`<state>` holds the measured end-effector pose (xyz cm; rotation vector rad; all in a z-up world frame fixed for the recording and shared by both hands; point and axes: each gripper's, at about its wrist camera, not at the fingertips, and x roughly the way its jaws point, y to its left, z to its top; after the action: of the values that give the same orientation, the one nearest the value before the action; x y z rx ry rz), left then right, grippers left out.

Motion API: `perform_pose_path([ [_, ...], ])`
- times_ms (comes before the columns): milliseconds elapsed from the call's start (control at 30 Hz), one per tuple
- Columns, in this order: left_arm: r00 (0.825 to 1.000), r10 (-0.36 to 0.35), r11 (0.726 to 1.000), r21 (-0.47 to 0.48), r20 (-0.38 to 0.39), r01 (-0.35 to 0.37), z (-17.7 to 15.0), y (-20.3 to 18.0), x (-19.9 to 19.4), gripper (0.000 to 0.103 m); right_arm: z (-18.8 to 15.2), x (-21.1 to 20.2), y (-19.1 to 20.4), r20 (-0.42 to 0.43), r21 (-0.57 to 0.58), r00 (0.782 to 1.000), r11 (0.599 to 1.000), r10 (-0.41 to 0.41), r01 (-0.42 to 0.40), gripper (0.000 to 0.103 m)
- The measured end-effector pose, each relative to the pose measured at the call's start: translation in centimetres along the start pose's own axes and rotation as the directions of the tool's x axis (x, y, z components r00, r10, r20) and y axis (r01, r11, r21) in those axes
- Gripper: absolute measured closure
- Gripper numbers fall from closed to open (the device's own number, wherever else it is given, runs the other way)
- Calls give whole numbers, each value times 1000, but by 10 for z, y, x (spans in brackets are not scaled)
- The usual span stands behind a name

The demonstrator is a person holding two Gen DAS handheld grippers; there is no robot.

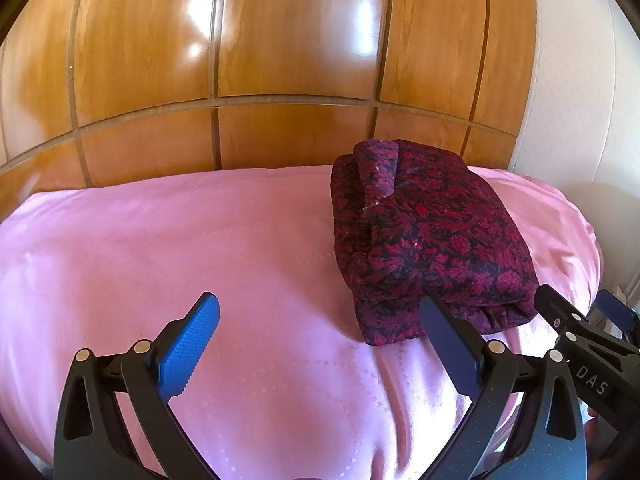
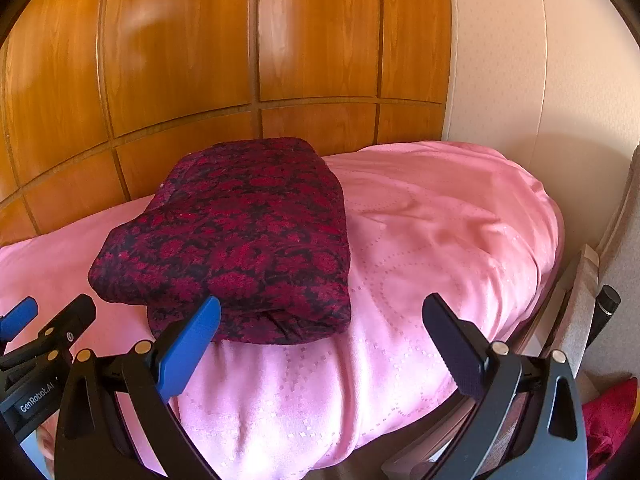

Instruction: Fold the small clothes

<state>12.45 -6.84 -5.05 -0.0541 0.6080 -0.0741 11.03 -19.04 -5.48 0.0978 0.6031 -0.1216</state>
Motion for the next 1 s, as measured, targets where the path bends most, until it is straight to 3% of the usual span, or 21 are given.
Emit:
perform_pose_path([
  [633,1000,12,1000,-8,15,-12,-1,-3,-4,4,-1,1,4,-2,-13,1000,1000,4,-4,2],
  [1000,998,2,999,-44,-57,-4,-3,7,13,4,2,-1,2,11,-6,999,999,40,-40,2],
])
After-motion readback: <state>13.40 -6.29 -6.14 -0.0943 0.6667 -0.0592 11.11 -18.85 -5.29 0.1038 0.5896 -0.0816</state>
